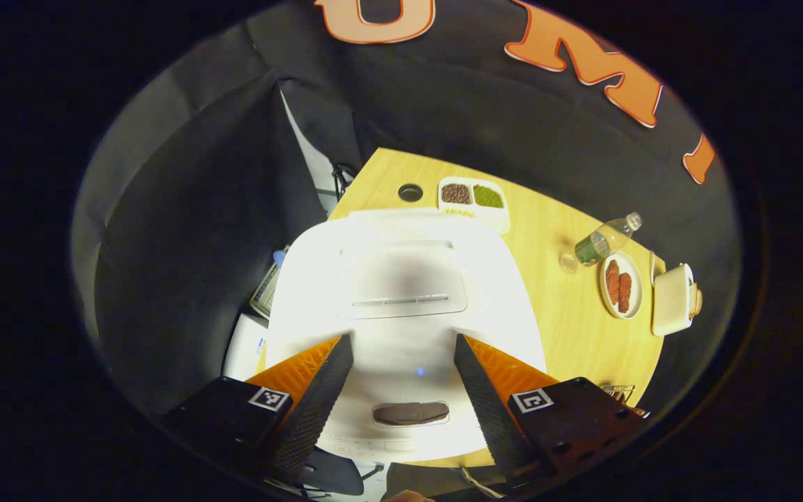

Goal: Close the left gripper, press the button to open the rice cooker; take a wooden spoon from the chopstick holder with the right hand, scoop a spoonful of rice and pour it into the rice cooker, then put the wooden spoon back into the chopstick holder.

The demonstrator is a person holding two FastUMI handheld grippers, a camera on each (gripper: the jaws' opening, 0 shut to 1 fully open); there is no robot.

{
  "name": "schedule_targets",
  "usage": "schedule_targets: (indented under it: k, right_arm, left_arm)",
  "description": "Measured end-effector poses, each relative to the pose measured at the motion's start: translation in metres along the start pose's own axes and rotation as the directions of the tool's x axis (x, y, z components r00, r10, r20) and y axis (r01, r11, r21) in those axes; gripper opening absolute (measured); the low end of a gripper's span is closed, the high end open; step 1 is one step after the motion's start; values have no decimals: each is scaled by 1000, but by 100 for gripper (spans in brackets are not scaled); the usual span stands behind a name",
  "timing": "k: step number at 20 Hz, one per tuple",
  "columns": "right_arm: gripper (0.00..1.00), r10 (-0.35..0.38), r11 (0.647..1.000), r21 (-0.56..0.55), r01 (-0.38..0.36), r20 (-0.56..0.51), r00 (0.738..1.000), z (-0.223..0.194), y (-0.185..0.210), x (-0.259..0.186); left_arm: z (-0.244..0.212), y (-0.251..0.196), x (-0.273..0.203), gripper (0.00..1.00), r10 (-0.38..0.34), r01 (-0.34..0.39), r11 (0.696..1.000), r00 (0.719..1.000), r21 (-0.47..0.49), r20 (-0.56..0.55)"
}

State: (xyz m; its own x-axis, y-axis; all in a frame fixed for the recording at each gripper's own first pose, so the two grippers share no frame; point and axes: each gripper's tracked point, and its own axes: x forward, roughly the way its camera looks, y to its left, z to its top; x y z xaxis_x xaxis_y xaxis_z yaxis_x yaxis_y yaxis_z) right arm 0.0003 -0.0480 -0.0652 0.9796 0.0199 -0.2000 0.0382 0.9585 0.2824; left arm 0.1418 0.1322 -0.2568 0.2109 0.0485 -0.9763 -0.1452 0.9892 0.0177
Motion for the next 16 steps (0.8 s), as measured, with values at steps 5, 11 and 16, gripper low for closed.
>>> schedule_targets:
  k: [5,11,16]
  right_arm:
    - [95,38,999,-10,-38,-22,999,-5,14,8]
    - [95,80,996,-44,-82,-50,996,-15,32,13]
    - [100,146,987,-63,-150,-62,987,-13,57,19]
  left_arm:
    - [-8,-2,10,100,23,-24,1000,1000,-18,-18]
    - [-5,-2,7,100,37,-36,999,989,-12,146]
    - [8,4,-29,100,69,-56,997,931,-45,359]
